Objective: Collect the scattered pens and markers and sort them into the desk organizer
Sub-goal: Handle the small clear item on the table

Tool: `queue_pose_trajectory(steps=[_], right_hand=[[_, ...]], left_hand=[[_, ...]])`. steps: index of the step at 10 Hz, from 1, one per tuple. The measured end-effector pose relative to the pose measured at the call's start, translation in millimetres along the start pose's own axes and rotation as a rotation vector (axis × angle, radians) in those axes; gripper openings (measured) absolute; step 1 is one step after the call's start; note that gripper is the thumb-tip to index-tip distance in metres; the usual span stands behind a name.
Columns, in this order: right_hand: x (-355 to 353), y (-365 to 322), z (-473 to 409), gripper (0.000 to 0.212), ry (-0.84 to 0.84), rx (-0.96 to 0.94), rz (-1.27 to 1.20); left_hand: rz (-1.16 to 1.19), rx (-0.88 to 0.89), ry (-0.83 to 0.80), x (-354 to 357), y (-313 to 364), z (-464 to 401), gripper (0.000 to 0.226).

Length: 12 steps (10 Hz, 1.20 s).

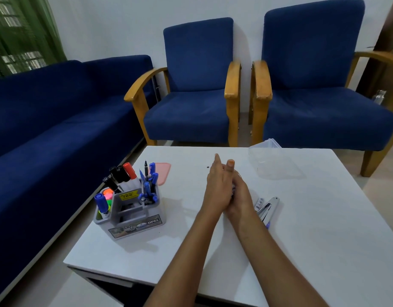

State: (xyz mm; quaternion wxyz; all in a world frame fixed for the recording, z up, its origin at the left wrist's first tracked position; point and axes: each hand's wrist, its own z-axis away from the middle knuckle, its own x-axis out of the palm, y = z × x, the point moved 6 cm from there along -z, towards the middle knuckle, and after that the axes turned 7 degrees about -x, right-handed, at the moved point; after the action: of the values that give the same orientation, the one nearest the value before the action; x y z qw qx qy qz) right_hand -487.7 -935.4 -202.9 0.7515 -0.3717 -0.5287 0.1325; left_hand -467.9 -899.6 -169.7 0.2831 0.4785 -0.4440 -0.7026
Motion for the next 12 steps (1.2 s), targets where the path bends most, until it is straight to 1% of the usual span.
queue_pose_trajectory(steps=[1, 2, 3, 4, 5, 6, 7, 8, 9, 10, 11, 12], right_hand=[[-1, 10, 1, 0.037, 0.043, 0.116, -0.168], [0, 0, 9, 0.034, 0.031, 0.060, -0.406], [-14, -20, 8, 0.025, 0.099, -0.059, -0.450], [-30, -44, 9, 0.021, 0.190, -0.123, -0.508], [-40, -70, 8, 0.014, 0.237, -0.181, -0.491], [-53, -85, 10, 0.018, 0.282, -0.212, -0.452], [-65, -94, 16, 0.020, 0.317, -0.236, -0.430], [-71, -92, 21, 0.016, 0.335, -0.216, -0.406], [-69, -83, 24, 0.012, 0.331, -0.172, -0.357], [-61, -70, 22, 0.015, 0.318, -0.131, -0.317], [-47, -48, 17, 0.022, 0.270, -0.058, -0.226], [-28, -24, 14, 0.034, 0.142, -0.011, -0.207]], left_hand=[[-0.159, 0.077, 0.091, -6, -2, 1, 0.067], [-0.056, 0.098, 0.017, -5, 3, 4, 0.067], [0.149, 0.113, 0.138, -21, 3, 8, 0.048], [-0.198, 0.144, 0.069, -12, -6, 0, 0.033], [-0.432, 0.133, -0.183, 26, -9, 8, 0.034], [-0.651, 0.124, -0.086, 45, -4, 17, 0.038], [-0.748, 0.164, 0.006, 52, 5, 21, 0.027], [-0.760, 0.162, 0.039, 48, 6, 17, 0.015], [-0.603, 0.116, 0.101, 27, 1, 14, 0.010], [-0.241, 0.032, 0.179, -6, 2, 13, 0.020], [-0.088, 0.080, 0.147, -24, 26, 13, 0.020], [-0.296, 0.136, 0.088, -20, 50, 12, 0.021]])
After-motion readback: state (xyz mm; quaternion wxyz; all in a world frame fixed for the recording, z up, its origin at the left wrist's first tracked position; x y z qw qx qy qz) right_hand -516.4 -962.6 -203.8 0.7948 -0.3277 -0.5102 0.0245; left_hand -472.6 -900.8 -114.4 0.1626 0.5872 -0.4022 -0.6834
